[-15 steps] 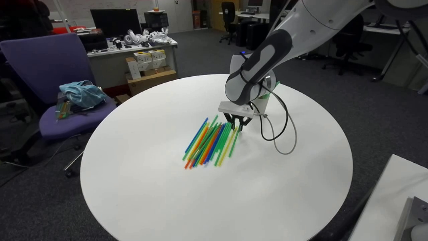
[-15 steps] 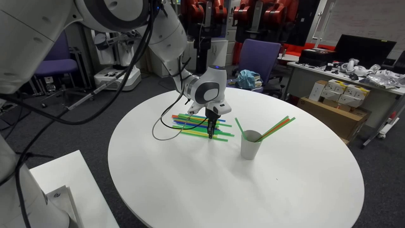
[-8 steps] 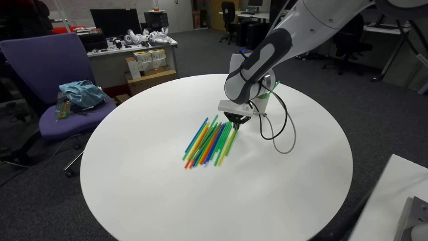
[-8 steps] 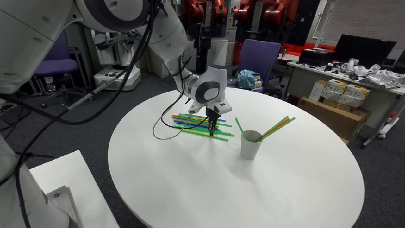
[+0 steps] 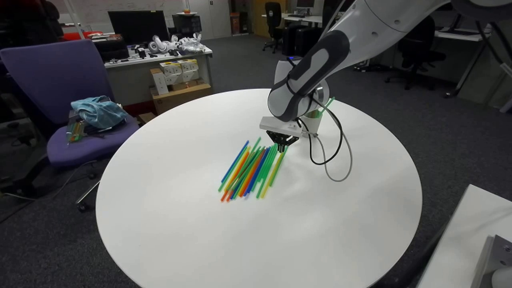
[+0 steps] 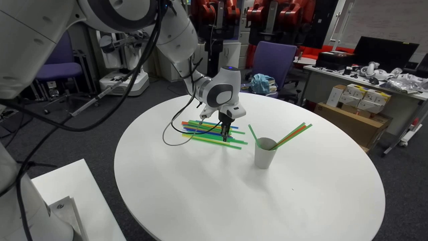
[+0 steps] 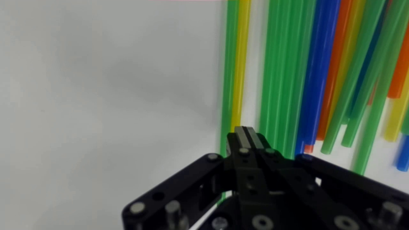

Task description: Put the straws inside the mug

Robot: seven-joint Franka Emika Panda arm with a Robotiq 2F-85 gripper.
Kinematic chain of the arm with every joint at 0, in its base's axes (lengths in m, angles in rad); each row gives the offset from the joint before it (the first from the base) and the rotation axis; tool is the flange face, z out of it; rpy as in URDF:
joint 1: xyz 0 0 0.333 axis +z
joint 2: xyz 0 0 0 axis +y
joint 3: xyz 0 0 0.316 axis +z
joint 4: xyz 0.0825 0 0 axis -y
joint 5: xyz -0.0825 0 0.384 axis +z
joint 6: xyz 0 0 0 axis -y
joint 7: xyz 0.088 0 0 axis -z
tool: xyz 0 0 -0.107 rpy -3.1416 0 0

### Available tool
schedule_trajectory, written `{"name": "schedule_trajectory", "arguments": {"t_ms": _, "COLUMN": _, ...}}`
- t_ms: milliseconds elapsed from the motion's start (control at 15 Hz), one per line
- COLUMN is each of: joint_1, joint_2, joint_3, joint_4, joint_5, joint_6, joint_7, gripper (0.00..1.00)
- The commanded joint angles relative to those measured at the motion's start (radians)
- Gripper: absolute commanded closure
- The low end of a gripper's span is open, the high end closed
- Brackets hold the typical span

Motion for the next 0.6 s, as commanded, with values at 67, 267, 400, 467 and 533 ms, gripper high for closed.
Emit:
{"name": "schedule_trajectory", "arguments": {"t_ms": 67, "joint_1": 0.001, "joint_2": -0.057, "joint_3": 0.002, "joint_4": -0.029, "joint_5": 0.021, "joint_6": 0.034, "joint_7": -0.037, "gripper": 1.0}}
{"name": "schedule_trajectory", "arguments": {"t_ms": 267, "joint_1": 0.007, "joint_2": -0.059, "joint_3": -0.001, "joint_4": -0.03, "joint_5": 0.014, "joint_6": 0.032, "joint_7": -0.04, "gripper": 0.72}}
{"name": "schedule_trajectory", "arguments": {"t_ms": 400, "joint_1": 0.009, "joint_2": -0.05, "joint_3": -0.006, "joint_4": -0.029, "joint_5": 0.012, "joint_6": 0.023, "joint_7": -0.038, "gripper": 0.59}}
{"name": "schedule_trajectory", "arguments": {"t_ms": 467, "joint_1": 0.006, "joint_2": -0.05, "joint_3": -0.005, "joint_4": -0.03, "joint_5": 0.013, "joint_6": 0.019, "joint_7": -0.039, "gripper": 0.51}}
{"name": "schedule_trajectory", "arguments": {"t_ms": 533, "joint_1": 0.008, "joint_2": -0.051, "joint_3": -0.011, "joint_4": -0.033, "joint_5": 0.011, "joint_6": 0.021, "joint_7": -0.034, "gripper": 0.44}}
